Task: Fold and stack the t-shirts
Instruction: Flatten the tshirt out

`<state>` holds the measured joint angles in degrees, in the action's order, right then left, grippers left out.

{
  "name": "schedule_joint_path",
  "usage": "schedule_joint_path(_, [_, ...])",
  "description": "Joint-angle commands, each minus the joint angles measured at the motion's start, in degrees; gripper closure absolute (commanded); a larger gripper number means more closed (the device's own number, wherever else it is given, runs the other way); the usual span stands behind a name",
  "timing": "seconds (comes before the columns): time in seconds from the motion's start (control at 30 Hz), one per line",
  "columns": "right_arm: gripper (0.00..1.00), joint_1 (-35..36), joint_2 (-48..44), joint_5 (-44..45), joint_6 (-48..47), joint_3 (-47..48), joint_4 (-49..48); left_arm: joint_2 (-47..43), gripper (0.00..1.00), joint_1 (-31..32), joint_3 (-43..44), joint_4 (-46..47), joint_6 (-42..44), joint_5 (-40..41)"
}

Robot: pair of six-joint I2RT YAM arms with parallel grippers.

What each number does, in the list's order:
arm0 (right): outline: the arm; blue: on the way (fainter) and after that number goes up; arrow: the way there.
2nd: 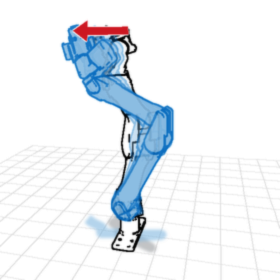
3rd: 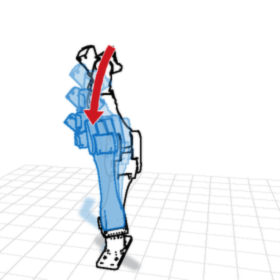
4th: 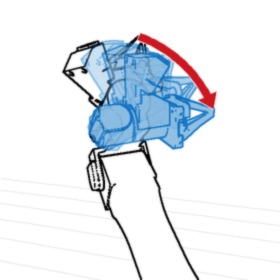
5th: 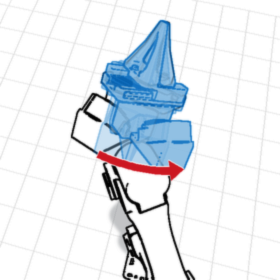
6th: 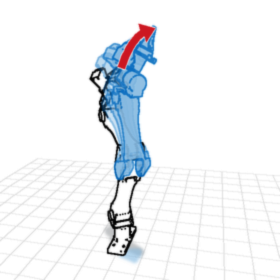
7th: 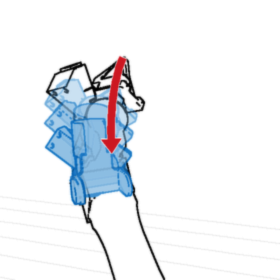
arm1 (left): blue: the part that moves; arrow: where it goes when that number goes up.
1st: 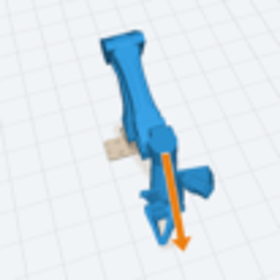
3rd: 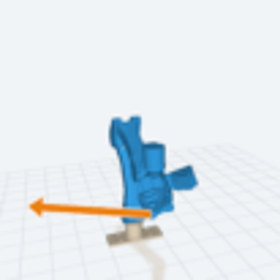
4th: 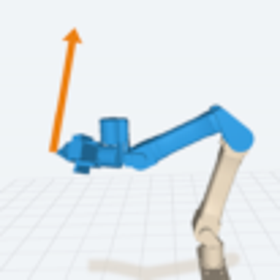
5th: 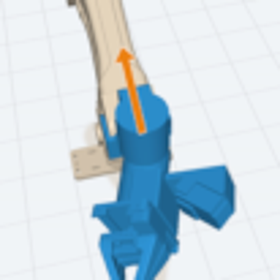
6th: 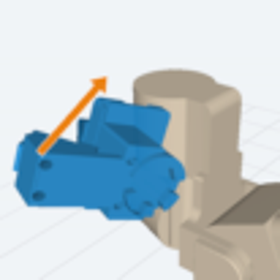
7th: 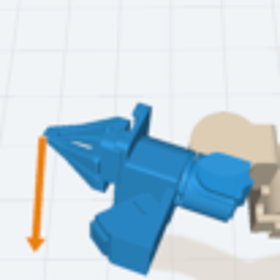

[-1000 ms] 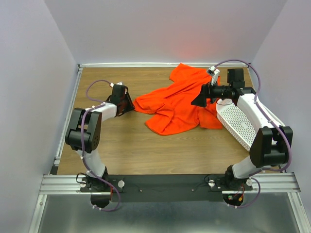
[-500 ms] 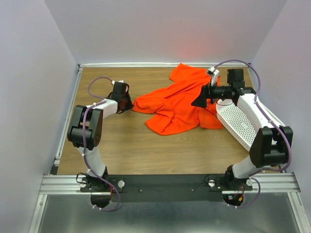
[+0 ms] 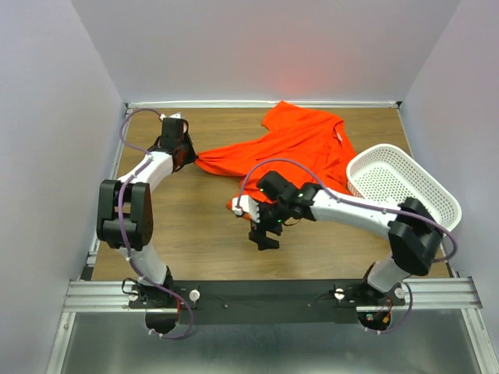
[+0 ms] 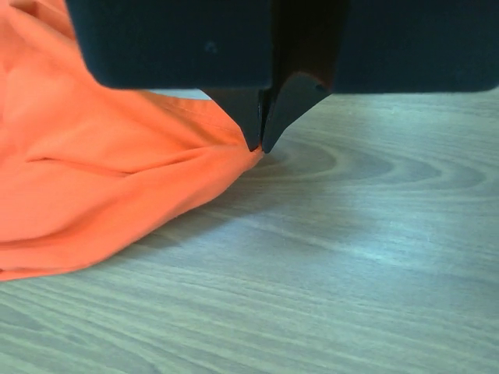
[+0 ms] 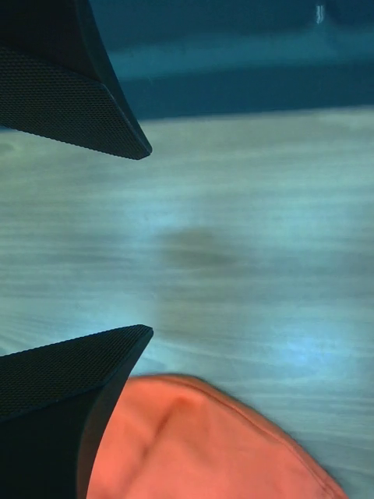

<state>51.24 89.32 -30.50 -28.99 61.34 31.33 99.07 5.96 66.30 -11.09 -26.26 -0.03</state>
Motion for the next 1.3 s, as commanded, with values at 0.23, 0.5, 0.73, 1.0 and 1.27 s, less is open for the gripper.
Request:
schedule_joint_path(0.23, [0.09,6.41,18.69,26.63,6.49,13.01,-6.81,-1.51,1.00,-0.51,1.90,-4.99,4.28,-3.04])
schedule_joint_path(0.5, [0.20,6.41,23.17,33.93,8.87,15.04,-7.07,-2.83,1.00,-0.68,2.16,-5.17,4.73,-3.40])
schedule_joint_path(0.73, [0.59,6.41,24.76,32.44,9.13,14.42,-6.90,-4.06,1.00,-1.21,2.52,-6.31,5.96,-2.52])
schedule_joint_path(1.0, [0.94,12.99,17.66,10.16,-0.25,13.10,-0.06,-4.15,1.00,-2.70,2.16,-6.40,7.10,-2.60])
schedule_joint_path(1.27, [0.98,24.60,21.94,1.59,-0.98,21.51,4.17,-5.37,1.00,-3.76,0.67,-7.10,7.72,-1.29])
